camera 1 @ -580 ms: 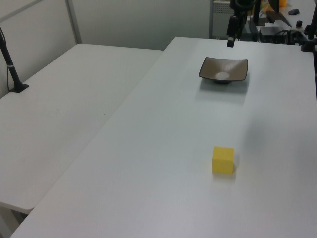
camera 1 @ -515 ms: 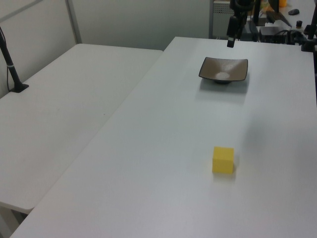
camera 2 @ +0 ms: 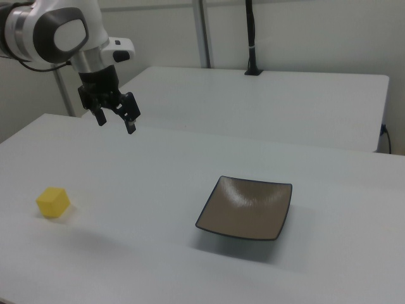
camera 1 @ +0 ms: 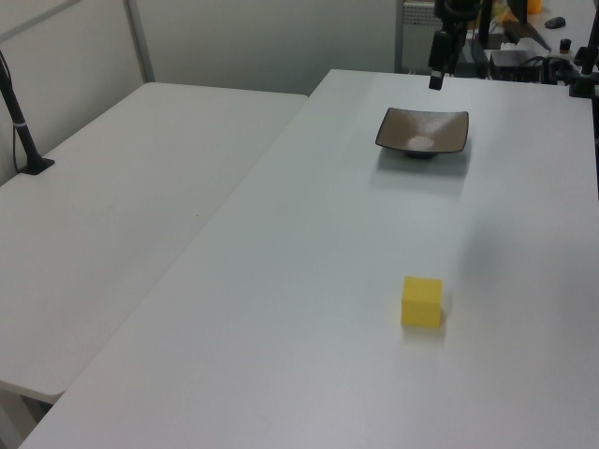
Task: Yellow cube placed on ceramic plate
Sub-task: 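Move the open gripper over the yellow cube and lower it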
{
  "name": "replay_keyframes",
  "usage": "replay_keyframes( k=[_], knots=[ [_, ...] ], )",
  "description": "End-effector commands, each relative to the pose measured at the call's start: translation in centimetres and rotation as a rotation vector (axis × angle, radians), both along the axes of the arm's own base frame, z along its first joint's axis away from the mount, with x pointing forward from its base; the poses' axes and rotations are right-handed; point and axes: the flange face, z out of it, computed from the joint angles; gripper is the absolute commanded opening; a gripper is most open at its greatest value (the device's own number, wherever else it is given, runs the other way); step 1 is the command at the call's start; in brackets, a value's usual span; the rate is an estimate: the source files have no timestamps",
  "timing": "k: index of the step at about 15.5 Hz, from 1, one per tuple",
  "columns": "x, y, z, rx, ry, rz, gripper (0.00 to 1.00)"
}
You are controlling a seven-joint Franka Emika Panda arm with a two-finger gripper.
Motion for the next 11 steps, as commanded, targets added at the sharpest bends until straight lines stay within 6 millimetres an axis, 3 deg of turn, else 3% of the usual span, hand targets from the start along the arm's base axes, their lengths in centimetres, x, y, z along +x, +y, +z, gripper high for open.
replay_keyframes(
  k=[1, 4, 7, 11],
  knots=[
    [-0.2, 1.4, -0.1, 0.023, 0.025, 0.013, 1.0],
    [-0.8, 4.4, 0.6, 0.023, 0.015, 0.065, 1.0],
    [-1.7, 9.7, 0.5, 0.025, 0.016, 0.158, 1.0],
    [-4.5, 17.7, 0.5, 0.02, 0.022, 0.256, 1.0]
  ],
)
